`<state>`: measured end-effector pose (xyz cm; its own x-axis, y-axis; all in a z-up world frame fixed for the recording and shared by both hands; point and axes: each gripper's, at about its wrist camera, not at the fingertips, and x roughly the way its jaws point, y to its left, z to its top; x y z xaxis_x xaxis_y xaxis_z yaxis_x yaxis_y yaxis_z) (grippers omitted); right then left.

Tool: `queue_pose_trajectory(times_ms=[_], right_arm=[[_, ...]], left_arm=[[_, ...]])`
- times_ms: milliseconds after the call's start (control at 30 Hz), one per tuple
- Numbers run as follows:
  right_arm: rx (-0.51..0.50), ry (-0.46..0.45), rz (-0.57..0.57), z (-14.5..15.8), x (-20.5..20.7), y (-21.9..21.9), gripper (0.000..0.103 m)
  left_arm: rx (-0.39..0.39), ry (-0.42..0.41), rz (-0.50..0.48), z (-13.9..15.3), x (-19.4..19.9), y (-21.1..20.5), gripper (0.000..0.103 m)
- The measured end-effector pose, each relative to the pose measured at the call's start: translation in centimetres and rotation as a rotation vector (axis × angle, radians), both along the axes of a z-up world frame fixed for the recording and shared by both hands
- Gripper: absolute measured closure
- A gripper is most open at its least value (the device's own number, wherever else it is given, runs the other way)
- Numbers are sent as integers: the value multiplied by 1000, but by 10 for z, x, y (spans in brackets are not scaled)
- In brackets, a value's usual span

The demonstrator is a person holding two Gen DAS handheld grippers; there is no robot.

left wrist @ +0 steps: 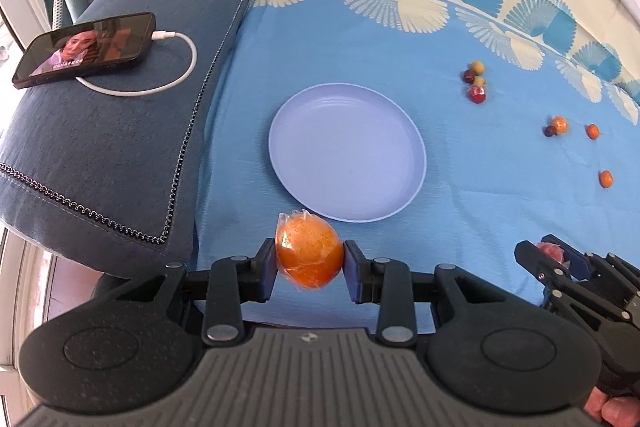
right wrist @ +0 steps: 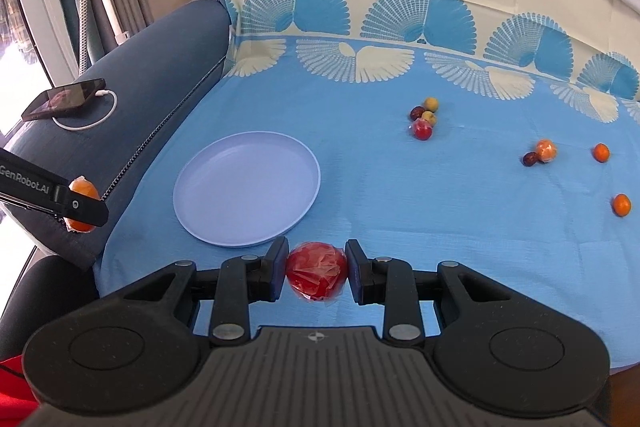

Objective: Organize fruits
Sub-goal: 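Close the left tool on the orange while the right tool grips the red apple, then lower both held fruits onto the plate and open both tools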

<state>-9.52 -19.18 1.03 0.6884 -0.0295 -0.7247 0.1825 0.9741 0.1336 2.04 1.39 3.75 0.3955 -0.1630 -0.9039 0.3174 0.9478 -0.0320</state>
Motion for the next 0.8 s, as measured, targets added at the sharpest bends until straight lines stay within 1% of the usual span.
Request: queue_pose_trajectory(times_ms=[400,633,800], right_arm=[[7,6,25,-11,33,8,70],[5,14,70,-23,56,15,70],[-3,21,108,-32,70,21,70]], left_arm=[[8,4,-2,-19,37,-15,65],[34,12,-11,-36,58,-23,65],[66,12,-30,-48,70,-29,65]])
